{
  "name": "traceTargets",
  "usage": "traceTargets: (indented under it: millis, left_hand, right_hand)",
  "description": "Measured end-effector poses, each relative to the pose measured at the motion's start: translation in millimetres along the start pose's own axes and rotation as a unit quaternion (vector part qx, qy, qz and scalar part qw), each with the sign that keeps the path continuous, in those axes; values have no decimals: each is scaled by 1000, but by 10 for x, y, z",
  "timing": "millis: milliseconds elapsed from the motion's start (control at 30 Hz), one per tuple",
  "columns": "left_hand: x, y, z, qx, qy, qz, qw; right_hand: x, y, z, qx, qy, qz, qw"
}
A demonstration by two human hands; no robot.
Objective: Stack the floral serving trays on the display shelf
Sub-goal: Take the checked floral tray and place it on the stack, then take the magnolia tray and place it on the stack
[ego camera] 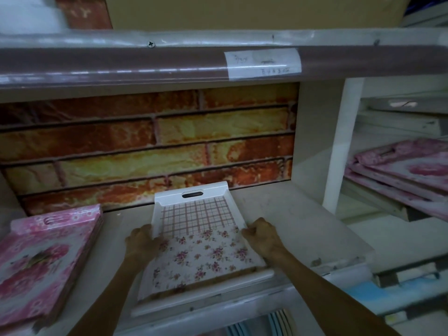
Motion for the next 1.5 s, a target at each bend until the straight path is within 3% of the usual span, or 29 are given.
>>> traceTargets:
  millis: [100,200,367,533,933,1100,1333,1400,1500]
  left_hand:
    - [-143,-85,-24,-33,15,-68,997]
    - [-780,307,-17,-49,153,-154,975]
    - [-1517,771,-356,23,266,-234,935]
    - [-2174,1213,-879,78,294,-247,920]
    - [-3661,2448,-2367,168,311,-311,882]
    - [-4516,2831,-2709,177,257,-404,860]
    - [-5944,3037,-2841,62,82,-635,765]
    - [-6212,2935,-2967,22,3,-648,761]
    - [-6453,2775,-3161,5,-97,-617,781]
  right_hand:
    - [-31,75,324,-52,-42,19,998]
    - [-93,157,766,-120,-72,46,989]
    - [-320,322,1637,-207,-81,85,971]
    - [-766,571,2509,-272,-75,92,955]
    - [-2489,1038,4189,-306,-19,62,950]
    - [-3101,1081,4651,-286,-17,47,957]
    - [-3464,1054,5152,-310,10,29,950]
    - [-3511,992,5253,-318,12,18,948]
    - [-3531,886,5393,-322,16,8,947]
Point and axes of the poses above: each hand's wrist, its own y-axis away from the middle knuckle, its own z-axis out of the back of the hand, x = y × z, the point moved 6 cm from there along -y, towards the middle knuckle, and after that the axes turned 15 degrees about y, right-handed, at the moved point
